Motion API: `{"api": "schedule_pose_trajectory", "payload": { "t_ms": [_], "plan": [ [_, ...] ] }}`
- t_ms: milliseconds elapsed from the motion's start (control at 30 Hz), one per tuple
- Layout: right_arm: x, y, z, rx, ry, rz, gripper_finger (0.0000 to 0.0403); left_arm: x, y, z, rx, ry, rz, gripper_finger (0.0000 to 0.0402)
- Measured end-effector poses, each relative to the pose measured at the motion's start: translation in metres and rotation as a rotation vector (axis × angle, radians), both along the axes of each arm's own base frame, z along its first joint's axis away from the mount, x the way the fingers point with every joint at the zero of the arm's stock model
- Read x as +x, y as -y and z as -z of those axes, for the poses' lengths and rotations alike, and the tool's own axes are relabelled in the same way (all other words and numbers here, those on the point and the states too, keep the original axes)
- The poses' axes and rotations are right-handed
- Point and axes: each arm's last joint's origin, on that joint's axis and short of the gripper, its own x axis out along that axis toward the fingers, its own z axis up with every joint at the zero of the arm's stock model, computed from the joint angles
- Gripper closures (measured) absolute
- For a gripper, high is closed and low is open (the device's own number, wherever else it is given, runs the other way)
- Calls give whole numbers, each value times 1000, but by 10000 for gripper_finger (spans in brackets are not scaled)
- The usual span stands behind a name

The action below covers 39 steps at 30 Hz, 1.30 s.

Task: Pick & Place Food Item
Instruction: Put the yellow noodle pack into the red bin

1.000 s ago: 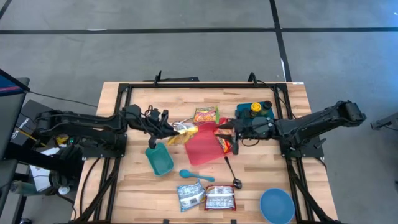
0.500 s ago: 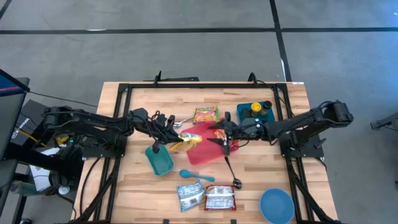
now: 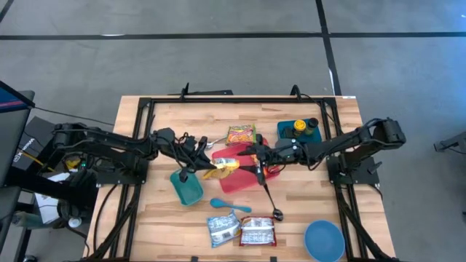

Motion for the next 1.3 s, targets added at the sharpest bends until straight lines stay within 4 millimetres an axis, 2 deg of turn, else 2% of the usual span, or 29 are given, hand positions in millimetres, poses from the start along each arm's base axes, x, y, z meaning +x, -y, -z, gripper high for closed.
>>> {"api": "schedule_pose_trajectory", "payload": {
  "t_ms": [400, 867, 1300],
  "plan": [
    [1, -4, 0, 13, 19, -66, 178, 0, 0, 0, 1, 2, -4, 401],
    [2, -4, -3, 14, 46, -63, 178, 1, 0, 0, 1, 11, -9, 401],
    [1, -3, 1, 12, 7, -59, 178, 24, 0, 6, -6, 2, -10, 401]
  ]
}}
